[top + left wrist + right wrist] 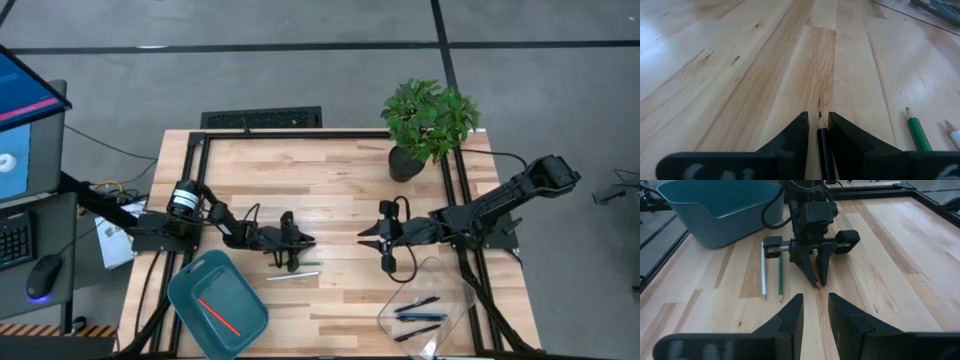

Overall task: Sort pens & pencils
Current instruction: Put the black pencil in the blue bin

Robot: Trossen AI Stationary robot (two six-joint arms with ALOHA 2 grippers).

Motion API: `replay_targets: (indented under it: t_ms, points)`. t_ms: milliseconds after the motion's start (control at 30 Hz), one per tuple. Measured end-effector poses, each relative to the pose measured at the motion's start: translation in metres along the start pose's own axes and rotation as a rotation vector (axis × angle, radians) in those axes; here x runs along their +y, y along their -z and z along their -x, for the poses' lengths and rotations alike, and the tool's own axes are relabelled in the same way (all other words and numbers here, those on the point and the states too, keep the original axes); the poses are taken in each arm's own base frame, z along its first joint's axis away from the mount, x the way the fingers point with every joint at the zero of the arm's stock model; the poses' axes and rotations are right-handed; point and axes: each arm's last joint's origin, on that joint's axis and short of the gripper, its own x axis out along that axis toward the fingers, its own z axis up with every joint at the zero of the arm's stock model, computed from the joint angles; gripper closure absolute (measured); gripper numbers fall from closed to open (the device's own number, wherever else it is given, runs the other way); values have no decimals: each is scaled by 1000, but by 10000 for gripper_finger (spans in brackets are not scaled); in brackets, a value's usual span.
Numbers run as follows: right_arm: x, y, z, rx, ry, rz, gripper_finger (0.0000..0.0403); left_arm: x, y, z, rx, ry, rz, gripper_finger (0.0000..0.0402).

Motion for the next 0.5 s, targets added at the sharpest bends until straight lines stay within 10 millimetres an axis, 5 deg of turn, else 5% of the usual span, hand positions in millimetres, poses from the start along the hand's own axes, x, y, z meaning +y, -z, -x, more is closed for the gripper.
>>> replay_targets:
  t_ms: [500]
  points:
    - [0,0,0,-1,-2,1,290,3,-1,0,-10,27,-13,329]
